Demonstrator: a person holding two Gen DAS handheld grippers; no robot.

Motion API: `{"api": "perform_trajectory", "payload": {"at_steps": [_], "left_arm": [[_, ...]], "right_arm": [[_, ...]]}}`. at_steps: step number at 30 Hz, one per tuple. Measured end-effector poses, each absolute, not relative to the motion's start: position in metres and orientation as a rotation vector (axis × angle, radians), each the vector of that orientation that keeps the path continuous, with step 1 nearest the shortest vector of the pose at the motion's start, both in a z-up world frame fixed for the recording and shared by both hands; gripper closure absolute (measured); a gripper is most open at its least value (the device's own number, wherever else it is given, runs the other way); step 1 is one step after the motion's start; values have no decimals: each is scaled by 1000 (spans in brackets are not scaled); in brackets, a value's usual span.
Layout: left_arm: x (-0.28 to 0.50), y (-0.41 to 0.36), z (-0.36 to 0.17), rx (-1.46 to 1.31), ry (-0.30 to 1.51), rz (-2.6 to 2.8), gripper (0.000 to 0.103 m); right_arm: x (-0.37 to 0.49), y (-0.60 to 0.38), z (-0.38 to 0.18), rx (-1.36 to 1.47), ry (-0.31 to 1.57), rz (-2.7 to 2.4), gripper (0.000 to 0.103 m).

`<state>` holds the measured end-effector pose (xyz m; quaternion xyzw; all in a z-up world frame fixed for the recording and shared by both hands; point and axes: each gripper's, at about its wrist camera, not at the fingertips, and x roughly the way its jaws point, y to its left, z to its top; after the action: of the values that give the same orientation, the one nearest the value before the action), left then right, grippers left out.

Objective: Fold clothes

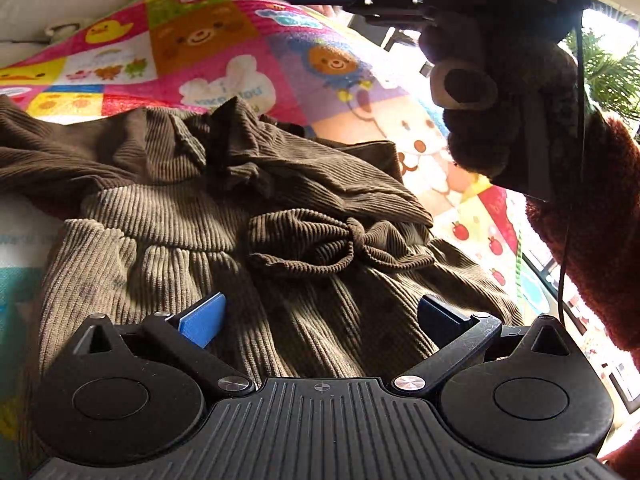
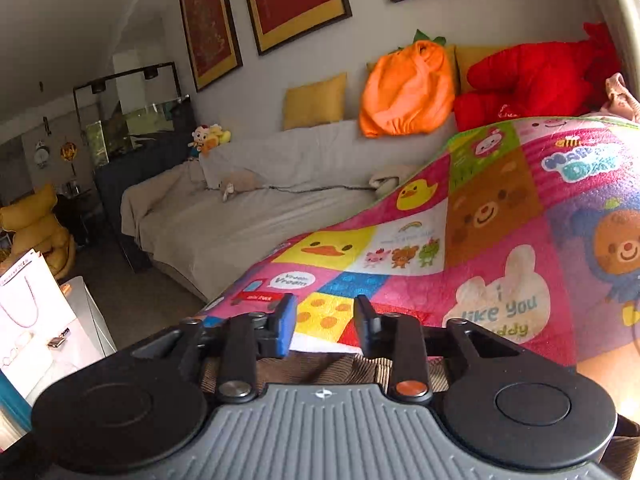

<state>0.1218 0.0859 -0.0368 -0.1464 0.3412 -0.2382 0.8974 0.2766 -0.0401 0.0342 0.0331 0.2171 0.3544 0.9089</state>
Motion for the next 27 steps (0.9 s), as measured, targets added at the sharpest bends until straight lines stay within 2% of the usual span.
{"api": "perform_trajectory", "payload": {"at_steps": [2, 7, 14, 16, 18, 19, 21, 23, 27], "left_arm": [[124, 102, -29, -385, 710, -461, 0], [130, 194, 0, -615, 560, -106, 0], [161, 293, -15, -731, 585, 383, 1], [173, 303, -27, -740, 623, 436, 6], [181, 310, -36, -764, 644, 443, 38], [185, 311, -40, -765, 654, 453, 46], [192, 312, -41, -753, 653, 441, 81], [194, 305, -29, -710, 628, 420, 95], [191, 260, 25, -556, 506, 291, 99]], "right_arm": [[270, -58, 34, 63, 424, 696, 54], [239, -106, 15, 10, 415, 592, 45], [207, -155, -10, 42, 457, 509, 42], [205, -167, -11, 77, 456, 485, 42], [200, -177, -10, 102, 447, 459, 42], [198, -182, -10, 111, 441, 448, 41], [191, -193, -8, 129, 431, 428, 41], [186, -201, -8, 140, 423, 412, 40], [180, -216, -9, 175, 404, 390, 38]]}}
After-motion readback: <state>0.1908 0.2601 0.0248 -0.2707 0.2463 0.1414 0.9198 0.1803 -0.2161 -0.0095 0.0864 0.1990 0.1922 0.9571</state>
